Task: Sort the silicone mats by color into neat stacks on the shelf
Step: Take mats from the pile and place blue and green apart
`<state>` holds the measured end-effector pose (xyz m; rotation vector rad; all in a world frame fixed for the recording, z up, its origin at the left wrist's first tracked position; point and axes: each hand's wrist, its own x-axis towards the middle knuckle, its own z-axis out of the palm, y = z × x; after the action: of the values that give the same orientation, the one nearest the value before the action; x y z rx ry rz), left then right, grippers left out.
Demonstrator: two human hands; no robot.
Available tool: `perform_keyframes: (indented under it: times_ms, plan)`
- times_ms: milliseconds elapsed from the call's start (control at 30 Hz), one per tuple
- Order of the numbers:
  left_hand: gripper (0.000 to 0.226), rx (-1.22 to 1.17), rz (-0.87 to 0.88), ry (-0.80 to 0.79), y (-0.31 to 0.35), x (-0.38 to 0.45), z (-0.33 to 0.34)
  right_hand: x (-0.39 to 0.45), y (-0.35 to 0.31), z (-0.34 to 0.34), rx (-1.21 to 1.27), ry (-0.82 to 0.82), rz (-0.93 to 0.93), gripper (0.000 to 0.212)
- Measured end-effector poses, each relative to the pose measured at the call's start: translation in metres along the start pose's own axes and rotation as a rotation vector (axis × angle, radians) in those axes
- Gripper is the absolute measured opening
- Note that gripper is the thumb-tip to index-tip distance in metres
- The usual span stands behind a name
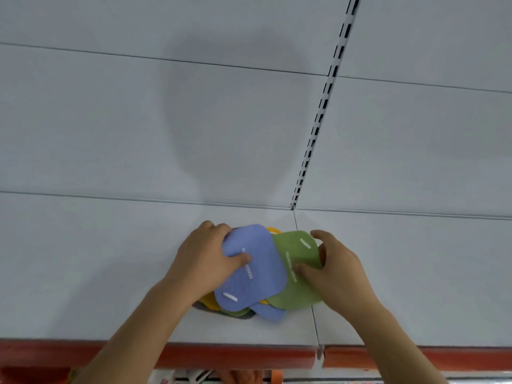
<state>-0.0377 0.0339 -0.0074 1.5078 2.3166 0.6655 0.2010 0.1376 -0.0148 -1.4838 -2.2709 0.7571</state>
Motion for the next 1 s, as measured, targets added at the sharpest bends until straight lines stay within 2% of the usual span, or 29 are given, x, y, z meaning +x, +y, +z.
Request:
perform_keyframes:
  times_ms: [67,100,133,233,333,467,533,633,700,767,833,1000]
  plan:
    - [0.021,-0.175,-0.071,-0.022,-0.003,-0.002,-0.009,-0.004,0.003,0.005,0.022,0.031,-0.043,0.019]
    - [0.016,-0.245,-0.102,-0.044,-0.007,-0.004,-0.012,-0.006,0.005,0.007,0.040,0.048,-0.054,0.016]
    - [0.015,-0.319,-0.132,-0.078,-0.011,-0.007,-0.016,-0.008,0.006,0.009,0.062,0.064,-0.069,0.020]
    - [0.037,-0.655,-0.221,-0.181,-0.021,-0.021,-0.021,-0.013,0.008,0.013,0.086,0.064,-0.108,0.024]
    - [0.050,-1.048,-0.298,-0.147,-0.018,-0.035,-0.016,-0.019,0.008,0.015,0.111,0.049,-0.127,0.036]
    - [0.048,-1.258,-0.294,-0.147,-0.002,-0.053,0.000,-0.025,0.006,0.017,0.152,0.044,-0.124,0.054]
    - [0.049,-1.182,-0.285,-0.124,-0.001,-0.058,0.005,-0.028,0.004,0.018,0.189,0.078,-0.145,0.057]
    - [0.033,-0.657,-0.202,0.038,-0.001,-0.054,0.007,-0.035,0.002,0.019,0.228,0.152,-0.122,0.048]
    - [0.033,-0.428,-0.146,0.140,0.004,-0.049,0.007,-0.038,0.006,0.021,0.207,0.185,-0.066,0.034]
    - [0.039,-0.359,-0.098,0.163,0.006,-0.047,0.007,-0.042,0.011,0.022,0.179,0.212,-0.085,0.035]
    - [0.039,-0.387,-0.073,0.169,0.007,-0.045,0.006,-0.048,0.012,0.014,0.141,0.252,-0.119,0.031]
    - [0.027,-0.497,-0.026,0.284,0.029,-0.043,0.014,-0.068,0.032,-0.024,0.249,0.418,-0.033,0.024]
